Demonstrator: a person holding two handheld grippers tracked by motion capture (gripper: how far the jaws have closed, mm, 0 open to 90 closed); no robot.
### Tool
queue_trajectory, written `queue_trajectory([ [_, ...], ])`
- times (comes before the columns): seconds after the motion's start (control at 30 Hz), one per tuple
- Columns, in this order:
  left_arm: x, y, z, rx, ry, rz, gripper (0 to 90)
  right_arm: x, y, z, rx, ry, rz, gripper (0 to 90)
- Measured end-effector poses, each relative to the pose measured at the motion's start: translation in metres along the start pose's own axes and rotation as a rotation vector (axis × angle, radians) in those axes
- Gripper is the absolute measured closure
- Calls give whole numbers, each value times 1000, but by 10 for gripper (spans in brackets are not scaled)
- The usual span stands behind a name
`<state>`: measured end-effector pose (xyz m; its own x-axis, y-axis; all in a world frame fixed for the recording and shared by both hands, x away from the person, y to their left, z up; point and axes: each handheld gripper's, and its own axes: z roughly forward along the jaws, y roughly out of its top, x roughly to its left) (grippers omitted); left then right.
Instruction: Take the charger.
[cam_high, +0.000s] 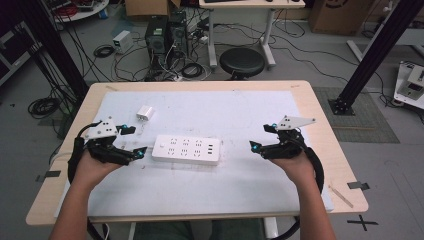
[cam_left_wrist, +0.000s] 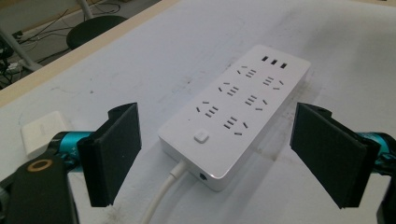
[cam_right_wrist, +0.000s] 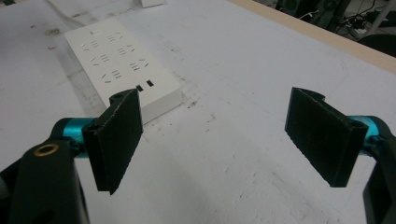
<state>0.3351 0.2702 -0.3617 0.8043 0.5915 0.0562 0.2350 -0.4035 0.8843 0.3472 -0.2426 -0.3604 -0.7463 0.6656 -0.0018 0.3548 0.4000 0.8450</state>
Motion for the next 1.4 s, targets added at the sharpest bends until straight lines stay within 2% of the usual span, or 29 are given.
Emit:
queue_trajectory([
  [0.17, 6, 9, -1, 15, 30, -3, 165, 0, 3, -2, -7, -2, 11, 194],
  [0.27, 16, 15, 0, 17, 62, -16, 165, 1, 6, -2, -4, 1, 10, 195],
  [0.37, 32, 21, 8, 36, 101, -30, 165, 1, 7, -1, -1, 5, -1, 195],
  [0.53, 64, 28, 31, 87, 156, -85, 165, 4, 3, 0, 7, -1, 6, 195],
  [0.57, 81, 28, 45, 119, 188, -111, 167, 4, 1, 0, 5, -2, 6, 194],
  [0.6, 81, 28, 45, 119, 188, -111, 167, 4, 1, 0, 5, -2, 6, 194],
  [0.67, 94, 25, 58, 126, 211, -148, 167, 5, -2, -1, 7, -6, 7, 195],
  [0.73, 105, 21, 70, 157, 246, -154, 167, 5, -6, -2, 10, -16, 20, 195],
  [0.8, 115, 15, 79, 141, 262, -201, 167, 6, -8, -2, 11, -18, 26, 195],
  [0.9, 125, 9, 91, 183, 281, -223, 167, 6, -11, -1, 16, -25, 31, 195],
  [0.93, 127, 8, 95, 195, 279, -225, 167, 7, -12, 0, 19, -29, 34, 195],
  [0.97, 131, 7, 101, 216, 295, -220, 167, 7, -13, 1, 24, -31, 37, 195],
  [1.17, 143, -6, 122, 258, 344, -257, 167, 8, -17, 5, 31, -40, 47, 195],
  [1.2, 146, -12, 128, 283, 352, -269, 167, 9, -17, 5, 34, -39, 51, 195],
  [1.4, 148, -20, 136, 294, 343, -291, 169, 10, -18, 9, 44, -40, 53, 195],
])
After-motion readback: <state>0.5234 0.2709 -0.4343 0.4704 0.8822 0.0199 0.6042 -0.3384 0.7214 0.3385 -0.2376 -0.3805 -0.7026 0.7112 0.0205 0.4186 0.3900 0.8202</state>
